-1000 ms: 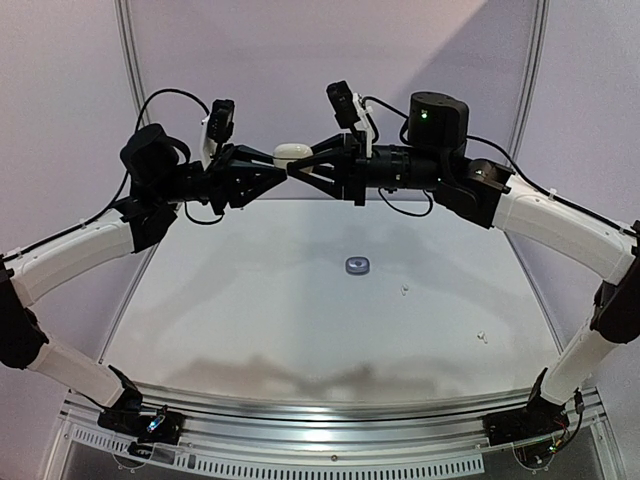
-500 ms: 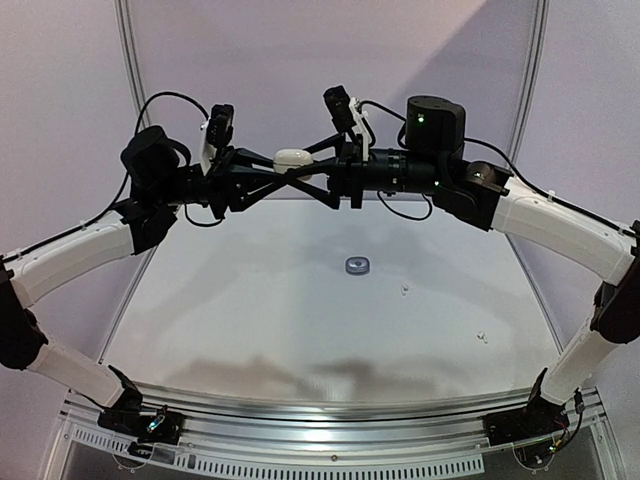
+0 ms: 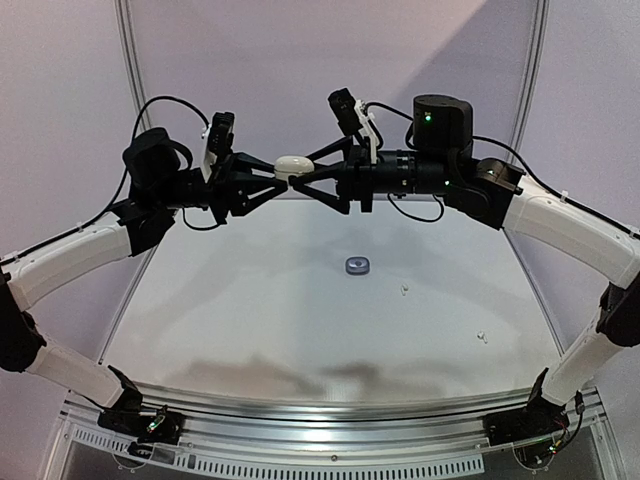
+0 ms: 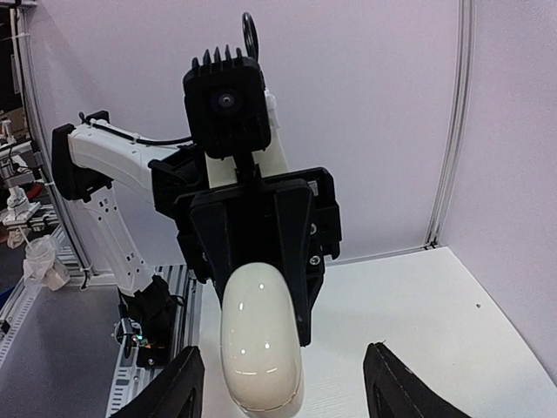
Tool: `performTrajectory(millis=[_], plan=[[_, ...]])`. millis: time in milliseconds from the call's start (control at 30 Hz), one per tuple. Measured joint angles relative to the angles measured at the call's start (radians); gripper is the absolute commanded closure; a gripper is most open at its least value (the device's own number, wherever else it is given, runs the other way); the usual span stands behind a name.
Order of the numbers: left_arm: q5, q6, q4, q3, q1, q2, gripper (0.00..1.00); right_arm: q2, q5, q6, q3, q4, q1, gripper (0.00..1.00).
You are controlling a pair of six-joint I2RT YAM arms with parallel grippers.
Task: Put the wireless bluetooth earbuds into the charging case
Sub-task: Pass from the right arm to the left, then pass from the left arm to the right
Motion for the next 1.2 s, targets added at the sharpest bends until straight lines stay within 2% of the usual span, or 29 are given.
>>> performTrajectory(millis=[67,100,133,200,367,467,500,533,567,633,700,900,1000,1100,1200], plan=[[0.0,0.024,-0.01,-0.004,0.0,-0.005,1.0,0.0,0.0,-0.001,0.0,0.0,0.0,0.4],[0.0,0.032,-0.017,-0.005,-0.001,-0.008,1.0,0.0,-0.001,-0.001,0.0,0.0,0.0,0.47],[0.0,0.039,-0.019,-0.005,-0.001,-0.011,1.0,0.0,-0.005,-0.002,0.004,-0.005,0.0,0.58],[0.0,0.05,-0.023,-0.005,-0.002,-0.018,1.0,0.001,-0.013,-0.003,0.011,-0.014,0.0,0.71],[-0.004,0.053,-0.032,-0.005,-0.002,-0.029,1.0,0.004,-0.043,-0.018,0.038,-0.047,0.002,0.91],[-0.004,0.05,-0.044,-0.005,-0.003,-0.03,1.0,0.004,-0.053,-0.027,0.038,-0.053,0.002,0.97],[-0.004,0.049,-0.045,-0.005,-0.003,-0.03,0.87,0.004,-0.055,-0.027,0.038,-0.054,0.002,0.99],[-0.004,0.048,-0.045,-0.005,-0.003,-0.03,0.67,0.004,-0.057,-0.027,0.038,-0.054,0.002,1.0],[-0.003,0.047,-0.045,-0.005,-0.003,-0.03,0.54,0.004,-0.058,-0.027,0.038,-0.053,0.002,1.0],[-0.003,0.045,-0.043,-0.005,-0.003,-0.03,0.48,0.007,-0.065,-0.019,0.038,-0.05,0.001,1.0],[-0.004,0.033,-0.042,-0.005,-0.005,-0.029,0.49,0.015,-0.076,-0.009,0.038,-0.039,0.002,1.0],[0.005,-0.017,-0.039,-0.005,-0.01,-0.026,0.73,0.038,-0.086,0.008,0.038,-0.011,0.002,1.0],[0.0,-0.02,-0.037,-0.005,-0.012,-0.026,0.72,0.039,-0.091,0.005,0.038,-0.005,0.002,1.0],[0.0,-0.026,-0.035,-0.005,-0.012,-0.026,0.64,0.039,-0.095,0.006,0.038,-0.002,0.002,1.0],[0.004,-0.03,-0.029,-0.005,-0.013,-0.026,0.64,0.039,-0.098,0.014,0.037,0.022,0.002,1.0]])
